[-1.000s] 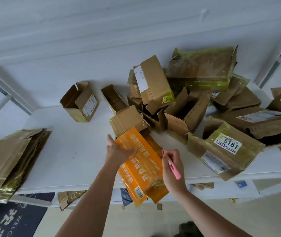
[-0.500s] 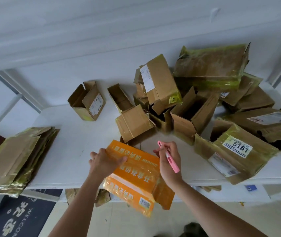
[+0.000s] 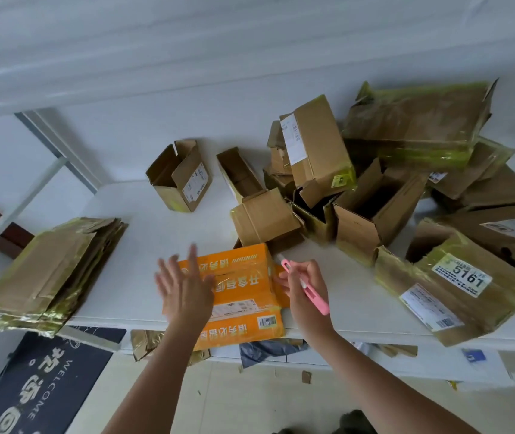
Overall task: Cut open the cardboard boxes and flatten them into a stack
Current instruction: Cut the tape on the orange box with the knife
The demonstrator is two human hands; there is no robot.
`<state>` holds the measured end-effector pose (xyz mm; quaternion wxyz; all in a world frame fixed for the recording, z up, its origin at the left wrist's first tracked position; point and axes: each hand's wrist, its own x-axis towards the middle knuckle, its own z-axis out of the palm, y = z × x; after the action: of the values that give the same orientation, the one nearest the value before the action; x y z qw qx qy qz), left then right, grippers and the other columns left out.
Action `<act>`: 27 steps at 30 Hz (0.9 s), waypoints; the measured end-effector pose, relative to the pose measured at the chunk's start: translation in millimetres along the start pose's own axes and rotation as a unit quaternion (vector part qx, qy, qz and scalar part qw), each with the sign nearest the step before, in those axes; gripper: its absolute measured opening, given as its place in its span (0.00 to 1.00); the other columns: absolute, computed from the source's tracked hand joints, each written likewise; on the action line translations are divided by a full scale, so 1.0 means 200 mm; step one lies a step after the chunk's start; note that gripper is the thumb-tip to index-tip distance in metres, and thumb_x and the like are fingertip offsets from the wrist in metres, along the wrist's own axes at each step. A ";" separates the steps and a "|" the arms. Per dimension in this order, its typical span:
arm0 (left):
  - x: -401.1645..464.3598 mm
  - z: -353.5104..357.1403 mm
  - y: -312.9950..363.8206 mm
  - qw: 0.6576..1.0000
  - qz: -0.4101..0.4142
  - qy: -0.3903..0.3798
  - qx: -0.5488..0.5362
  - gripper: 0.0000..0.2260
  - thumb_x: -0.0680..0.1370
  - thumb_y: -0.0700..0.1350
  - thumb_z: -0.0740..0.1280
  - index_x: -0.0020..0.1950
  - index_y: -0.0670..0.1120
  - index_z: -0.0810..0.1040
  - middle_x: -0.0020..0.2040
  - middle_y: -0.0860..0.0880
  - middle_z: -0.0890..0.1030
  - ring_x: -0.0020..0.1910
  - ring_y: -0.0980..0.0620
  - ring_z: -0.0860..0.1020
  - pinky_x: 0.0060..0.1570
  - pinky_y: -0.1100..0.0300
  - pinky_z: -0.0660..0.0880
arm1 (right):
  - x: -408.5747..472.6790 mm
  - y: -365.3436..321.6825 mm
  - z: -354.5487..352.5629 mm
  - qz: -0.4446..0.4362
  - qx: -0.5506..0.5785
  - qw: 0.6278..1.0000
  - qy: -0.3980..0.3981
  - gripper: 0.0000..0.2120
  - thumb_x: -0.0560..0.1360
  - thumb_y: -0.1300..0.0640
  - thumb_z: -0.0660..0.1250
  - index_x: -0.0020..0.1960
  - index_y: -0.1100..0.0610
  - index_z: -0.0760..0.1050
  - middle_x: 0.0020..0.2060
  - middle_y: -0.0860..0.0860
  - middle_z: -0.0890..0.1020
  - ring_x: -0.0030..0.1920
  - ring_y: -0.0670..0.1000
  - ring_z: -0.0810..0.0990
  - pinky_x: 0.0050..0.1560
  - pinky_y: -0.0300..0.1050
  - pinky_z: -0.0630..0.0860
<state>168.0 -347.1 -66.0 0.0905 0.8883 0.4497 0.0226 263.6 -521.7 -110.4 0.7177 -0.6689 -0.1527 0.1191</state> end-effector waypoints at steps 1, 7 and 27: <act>0.01 0.03 0.00 0.998 0.064 -0.017 -0.007 0.28 0.84 0.52 0.56 0.81 0.55 0.47 0.80 0.43 0.49 0.79 0.40 0.44 0.77 0.42 0.42 | 0.00 -0.01 0.00 -0.001 -0.003 1.000 -0.003 0.05 0.81 0.54 0.61 0.50 0.56 0.71 0.42 0.48 0.83 0.46 0.50 0.84 0.48 0.54 0.82; 0.06 0.11 -0.03 0.986 0.083 -0.132 -0.059 0.23 0.85 0.56 0.46 0.79 0.62 0.44 0.81 0.52 0.43 0.79 0.49 0.37 0.76 0.47 0.36 | 0.08 -0.03 -0.03 -0.002 -0.024 0.998 -0.051 0.03 0.82 0.60 0.62 0.50 0.53 0.72 0.41 0.49 0.83 0.46 0.51 0.85 0.49 0.51 0.82; 0.07 0.11 0.01 0.981 0.102 -0.165 -0.010 0.46 0.69 0.74 0.57 0.79 0.59 0.40 0.80 0.51 0.37 0.78 0.46 0.33 0.75 0.44 0.35 | 0.21 -0.05 -0.02 -0.079 -0.189 0.970 -0.129 0.06 0.82 0.59 0.61 0.48 0.61 0.70 0.37 0.56 0.81 0.38 0.55 0.81 0.36 0.51 0.79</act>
<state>179.6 -340.4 -88.9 0.1695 0.9200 0.3359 -0.1102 304.3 -511.0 -97.7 0.5597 -0.7572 -0.3162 0.1159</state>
